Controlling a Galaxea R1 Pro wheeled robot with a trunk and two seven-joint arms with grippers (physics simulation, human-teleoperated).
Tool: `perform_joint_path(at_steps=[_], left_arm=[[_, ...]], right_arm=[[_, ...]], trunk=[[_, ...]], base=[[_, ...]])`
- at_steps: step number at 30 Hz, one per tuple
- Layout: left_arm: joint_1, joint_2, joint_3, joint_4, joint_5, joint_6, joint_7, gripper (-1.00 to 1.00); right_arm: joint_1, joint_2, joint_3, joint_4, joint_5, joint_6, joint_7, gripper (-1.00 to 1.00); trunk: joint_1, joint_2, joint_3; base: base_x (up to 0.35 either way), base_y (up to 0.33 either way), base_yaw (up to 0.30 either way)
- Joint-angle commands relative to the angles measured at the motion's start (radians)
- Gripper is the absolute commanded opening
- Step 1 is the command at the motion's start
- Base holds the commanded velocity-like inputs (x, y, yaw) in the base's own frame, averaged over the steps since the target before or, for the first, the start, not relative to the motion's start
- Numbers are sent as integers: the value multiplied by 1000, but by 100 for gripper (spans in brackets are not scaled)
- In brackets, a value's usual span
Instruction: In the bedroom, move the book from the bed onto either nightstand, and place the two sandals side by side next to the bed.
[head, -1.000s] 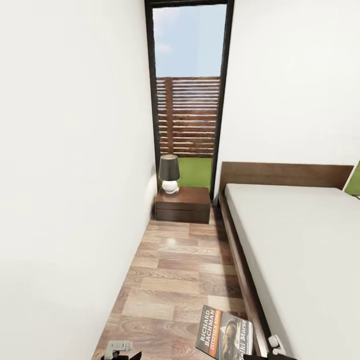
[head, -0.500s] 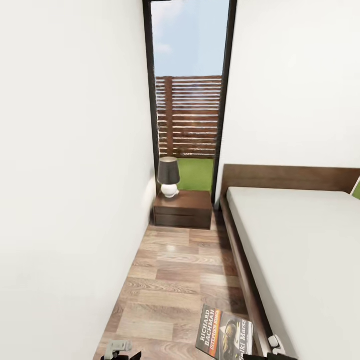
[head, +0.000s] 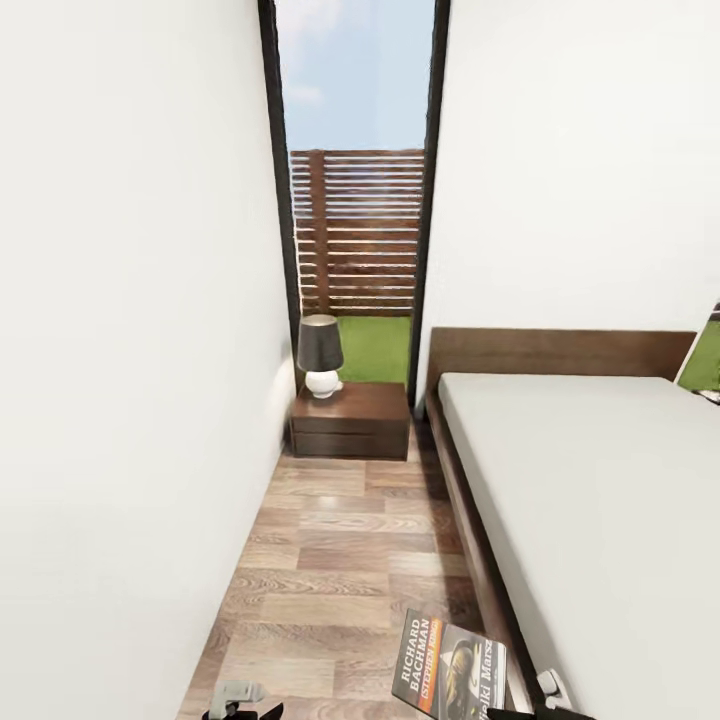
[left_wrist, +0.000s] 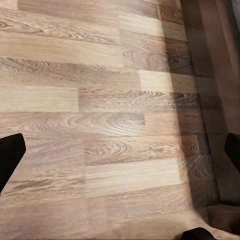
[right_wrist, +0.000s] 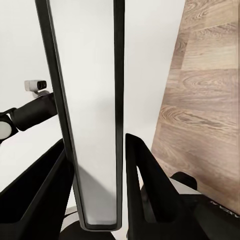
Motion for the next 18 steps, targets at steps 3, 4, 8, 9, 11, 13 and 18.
perform_joint_path(at_steps=[3, 4, 8, 9, 11, 13, 18], left_arm=[[-1, 0, -8, 1, 9, -3, -3, 100], [-1, 0, -8, 1, 9, -3, -3, 100], [-1, 1, -8, 1, 9, -3, -3, 100], [-1, 1, -8, 1, 9, -3, -3, 100], [-1, 0, -8, 1, 9, -3, -3, 100], [-1, 0, -8, 1, 9, -3, -3, 100], [-1, 0, -8, 1, 9, -3, -3, 100]], right_arm=[[-1, -1, 7, -1, -11, 11, 2, -100], [-1, -1, 7, -1, -11, 11, 2, -100], [-1, -1, 7, -1, -11, 11, 2, -100], [-1, -1, 7, -1, -11, 11, 2, -100], [-1, -1, 7, -1, -11, 11, 2, -100], [-1, -1, 7, -1, -11, 11, 2, -100], [-1, 0, 7, -1, -11, 11, 2, -100]], trunk=[[1, -1, -1], [1, -1, -1], [1, -1, -1], [1, -1, -1], [1, -1, -1], [1, -1, -1], [1, -1, -1]], base=[[301, 0, -12], [310, 0, -5], [314, 0, -2], [312, 0, -1], [311, 0, 0], [310, 0, 0], [309, 0, 0]])
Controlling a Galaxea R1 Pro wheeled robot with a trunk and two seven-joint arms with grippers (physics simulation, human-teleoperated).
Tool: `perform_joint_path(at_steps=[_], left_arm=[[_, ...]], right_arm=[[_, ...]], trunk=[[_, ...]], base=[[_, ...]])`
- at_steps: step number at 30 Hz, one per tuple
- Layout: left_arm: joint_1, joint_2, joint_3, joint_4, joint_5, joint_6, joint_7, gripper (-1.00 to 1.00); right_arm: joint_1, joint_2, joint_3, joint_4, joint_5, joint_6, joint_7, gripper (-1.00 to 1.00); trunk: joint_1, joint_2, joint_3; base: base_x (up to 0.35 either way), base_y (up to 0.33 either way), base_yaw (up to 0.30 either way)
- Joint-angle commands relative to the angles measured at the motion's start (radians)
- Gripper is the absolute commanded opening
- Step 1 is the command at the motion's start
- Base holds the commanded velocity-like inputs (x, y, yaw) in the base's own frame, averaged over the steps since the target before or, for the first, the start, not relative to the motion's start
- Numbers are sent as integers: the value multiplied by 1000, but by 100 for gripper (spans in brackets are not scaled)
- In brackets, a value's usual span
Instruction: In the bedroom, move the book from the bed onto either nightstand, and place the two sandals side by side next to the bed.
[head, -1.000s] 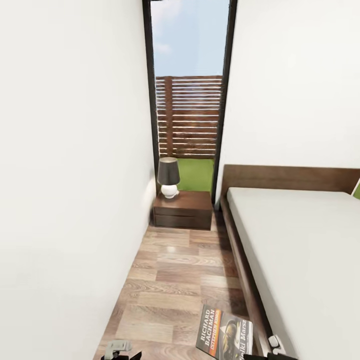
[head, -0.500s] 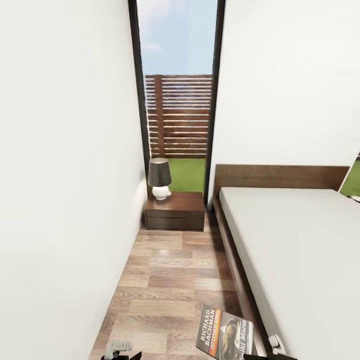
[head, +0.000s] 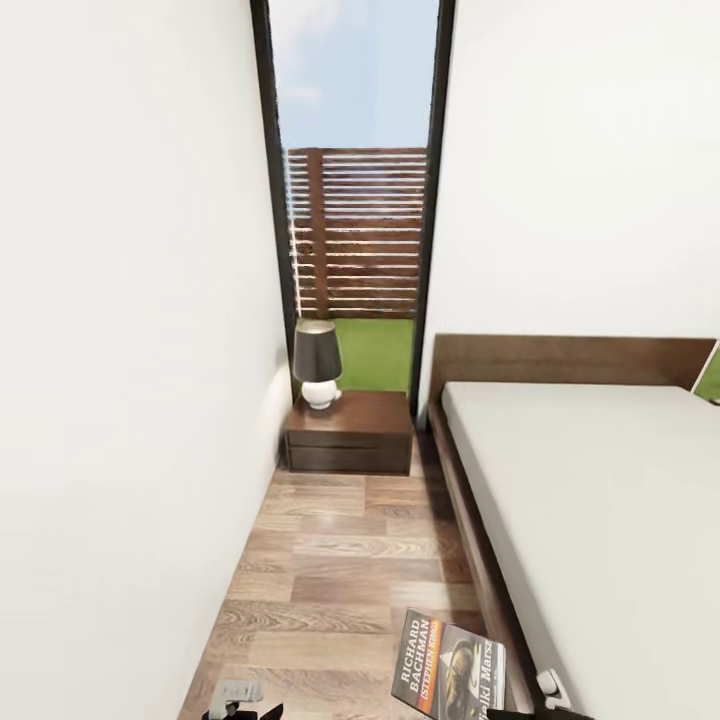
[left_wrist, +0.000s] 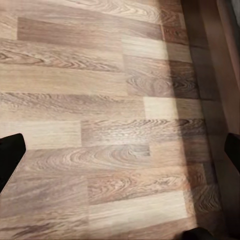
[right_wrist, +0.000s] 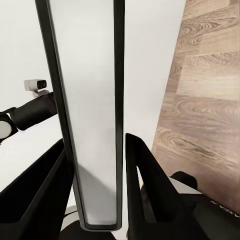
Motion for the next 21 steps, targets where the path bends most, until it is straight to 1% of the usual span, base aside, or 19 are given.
perform_joint_path(at_steps=[1, 21], left_arm=[[-1, 0, -8, 1, 9, -3, -3, 100], [-1, 0, -8, 1, 9, -3, -3, 100]], right_arm=[[-1, -1, 5, -1, -12, 11, 2, -100], [-1, -3, 5, -1, -12, 10, 1, -100]], trunk=[[1, -1, -1], [1, -1, -1]], base=[[308, 0, 0], [308, 0, 0]])
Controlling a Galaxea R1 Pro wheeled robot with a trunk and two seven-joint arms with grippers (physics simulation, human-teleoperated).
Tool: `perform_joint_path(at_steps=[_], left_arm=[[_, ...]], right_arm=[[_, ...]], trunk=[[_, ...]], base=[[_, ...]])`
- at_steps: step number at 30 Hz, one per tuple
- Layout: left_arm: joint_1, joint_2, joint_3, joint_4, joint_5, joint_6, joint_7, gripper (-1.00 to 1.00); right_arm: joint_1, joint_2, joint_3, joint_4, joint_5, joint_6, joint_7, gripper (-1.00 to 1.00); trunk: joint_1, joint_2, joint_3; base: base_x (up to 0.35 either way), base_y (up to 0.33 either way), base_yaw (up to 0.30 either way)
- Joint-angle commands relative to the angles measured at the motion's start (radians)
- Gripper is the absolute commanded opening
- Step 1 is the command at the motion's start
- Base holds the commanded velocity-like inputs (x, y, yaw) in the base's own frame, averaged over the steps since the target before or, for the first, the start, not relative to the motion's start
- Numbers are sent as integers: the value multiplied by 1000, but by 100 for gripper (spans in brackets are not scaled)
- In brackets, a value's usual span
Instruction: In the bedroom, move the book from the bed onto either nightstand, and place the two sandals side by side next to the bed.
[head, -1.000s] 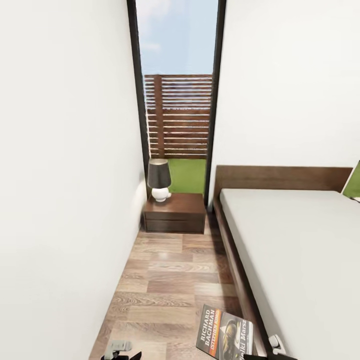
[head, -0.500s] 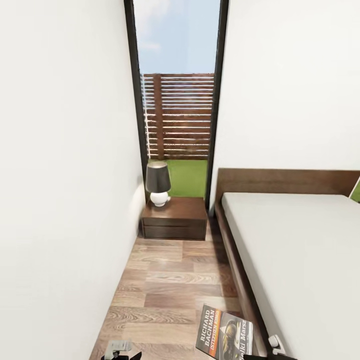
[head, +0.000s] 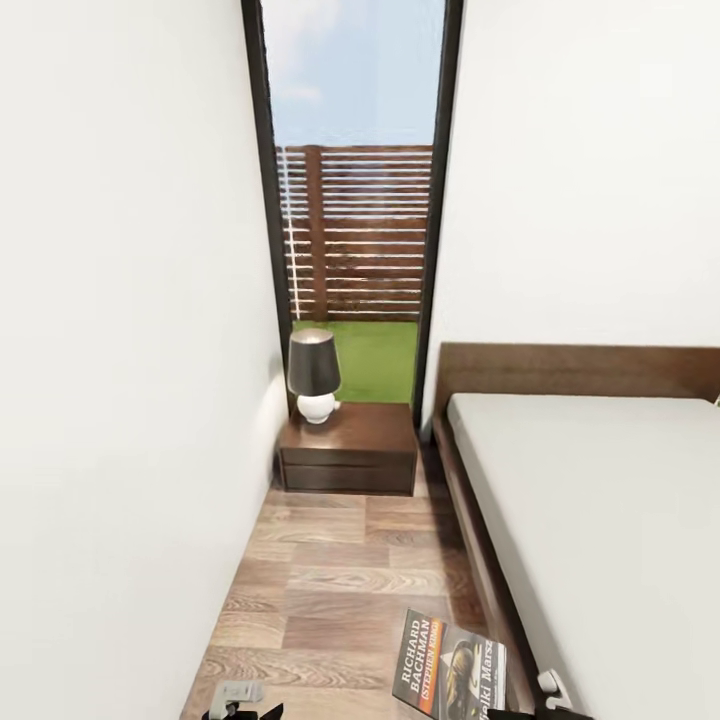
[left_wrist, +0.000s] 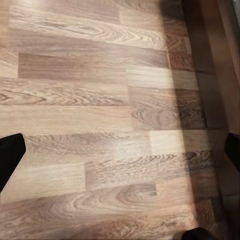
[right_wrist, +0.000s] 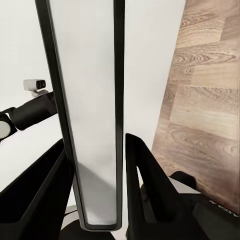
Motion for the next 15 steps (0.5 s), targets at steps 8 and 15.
perform_joint_path(at_steps=[8, 15], left_arm=[[-1, 0, -9, 1, 9, -3, -3, 100], [-1, 1, -8, 1, 9, -3, -3, 100]], right_arm=[[-1, 0, 5, -1, -12, 12, 2, -100], [-1, 0, 5, -1, -12, 12, 2, -100]], trunk=[[1, -1, -1], [1, -1, -1]], base=[[308, 0, 0], [306, 0, 0]])
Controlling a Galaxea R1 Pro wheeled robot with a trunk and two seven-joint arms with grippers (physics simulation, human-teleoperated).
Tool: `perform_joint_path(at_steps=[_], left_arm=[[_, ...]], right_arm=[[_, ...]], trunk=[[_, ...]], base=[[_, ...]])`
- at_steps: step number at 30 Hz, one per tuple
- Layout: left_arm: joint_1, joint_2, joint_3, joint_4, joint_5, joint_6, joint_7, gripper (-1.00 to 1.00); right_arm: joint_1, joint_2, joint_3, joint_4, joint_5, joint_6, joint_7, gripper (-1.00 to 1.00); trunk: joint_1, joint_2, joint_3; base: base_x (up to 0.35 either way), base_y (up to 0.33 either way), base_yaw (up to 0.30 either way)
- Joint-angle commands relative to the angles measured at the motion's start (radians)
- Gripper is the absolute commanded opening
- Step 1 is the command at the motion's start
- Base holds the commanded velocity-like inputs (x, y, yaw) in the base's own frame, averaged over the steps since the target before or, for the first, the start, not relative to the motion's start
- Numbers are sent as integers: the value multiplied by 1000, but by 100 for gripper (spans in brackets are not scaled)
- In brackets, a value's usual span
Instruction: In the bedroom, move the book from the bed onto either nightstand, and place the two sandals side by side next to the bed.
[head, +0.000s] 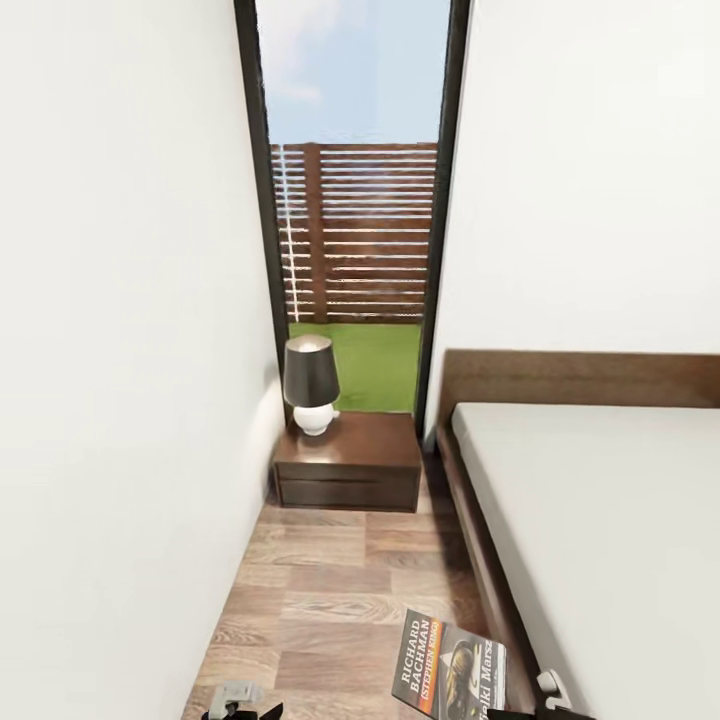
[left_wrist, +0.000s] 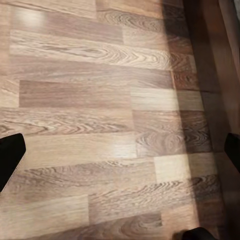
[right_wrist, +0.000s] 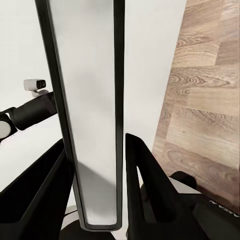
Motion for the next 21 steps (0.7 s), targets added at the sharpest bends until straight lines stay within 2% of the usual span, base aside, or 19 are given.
perform_joint_path(at_steps=[1, 21], left_arm=[[-1, 0, -9, 1, 9, -3, -3, 100], [-1, 0, -8, 1, 9, -3, -3, 100]], right_arm=[[-1, -1, 5, -1, -12, 11, 2, -100], [-1, 0, 5, -1, -12, 11, 2, -100]], trunk=[[1, -1, -1], [1, -1, -1]], base=[[306, 0, 0], [306, 0, 0]])
